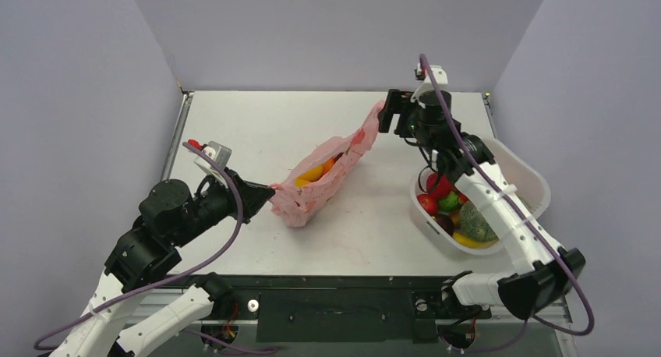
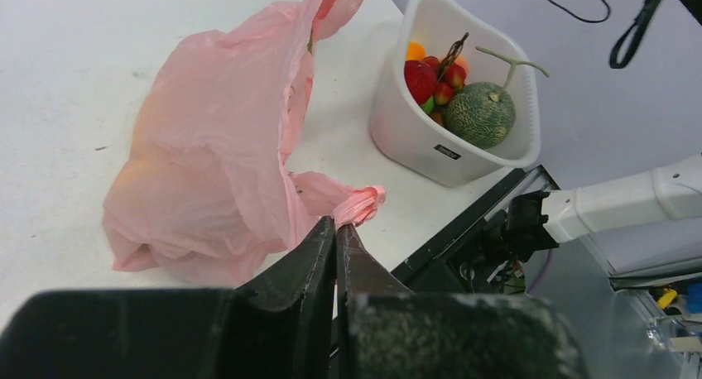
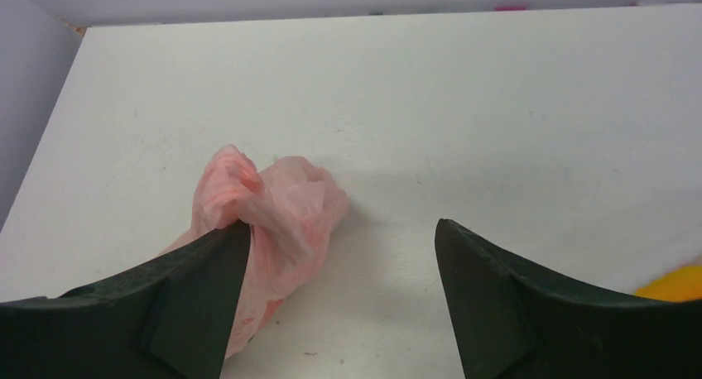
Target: Take the fake fruits out of the plastic bag
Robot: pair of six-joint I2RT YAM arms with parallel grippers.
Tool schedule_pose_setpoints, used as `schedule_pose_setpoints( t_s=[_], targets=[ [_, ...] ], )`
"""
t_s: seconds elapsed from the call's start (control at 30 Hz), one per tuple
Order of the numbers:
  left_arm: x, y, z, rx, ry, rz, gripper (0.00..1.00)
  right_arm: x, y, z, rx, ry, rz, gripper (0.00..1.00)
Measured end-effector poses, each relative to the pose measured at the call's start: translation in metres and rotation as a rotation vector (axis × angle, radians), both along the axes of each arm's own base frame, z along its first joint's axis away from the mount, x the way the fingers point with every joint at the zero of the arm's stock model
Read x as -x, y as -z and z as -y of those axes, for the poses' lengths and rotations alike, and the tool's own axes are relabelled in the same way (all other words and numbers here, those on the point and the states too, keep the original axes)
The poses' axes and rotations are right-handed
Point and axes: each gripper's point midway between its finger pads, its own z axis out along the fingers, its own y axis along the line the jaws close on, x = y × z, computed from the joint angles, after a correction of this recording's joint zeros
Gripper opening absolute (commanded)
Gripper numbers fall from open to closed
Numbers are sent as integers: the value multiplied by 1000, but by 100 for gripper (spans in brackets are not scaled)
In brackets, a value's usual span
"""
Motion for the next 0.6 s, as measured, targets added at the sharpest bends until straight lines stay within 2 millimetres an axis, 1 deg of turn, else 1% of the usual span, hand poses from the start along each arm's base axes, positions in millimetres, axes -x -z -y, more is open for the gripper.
schedule_pose_setpoints(
  t_s=[0.1, 0.17, 0.23, 0.27, 0.33, 0.37, 0.43, 0.53, 0.6],
  targets=[
    [4, 0, 6, 16, 36, -3, 0, 29, -34, 24, -23, 46, 82, 82],
    [6, 1, 9, 22, 57, -6, 0, 46, -52, 38, -63, 84, 130, 83],
    [7, 3, 12, 25, 73, -10, 0, 61, -63, 48, -117, 120, 161, 83],
    [8, 3, 13, 26, 79, -12, 0, 67, -65, 51, -152, 136, 168, 84],
    [9, 5, 14, 26, 89, -17, 0, 76, -62, 50, -222, 149, 167, 84],
    [9, 6, 15, 26, 92, -20, 0, 80, -55, 46, -262, 149, 162, 84],
    [9, 7, 16, 29, 94, -27, 0, 90, -36, 27, -325, 116, 129, 84],
    [9, 8, 17, 34, 92, -38, 0, 100, -5, -14, -393, 44, 45, 84],
    [9, 9, 17, 37, 91, -43, 0, 101, 20, -45, -430, 9, -26, 83]
  ],
)
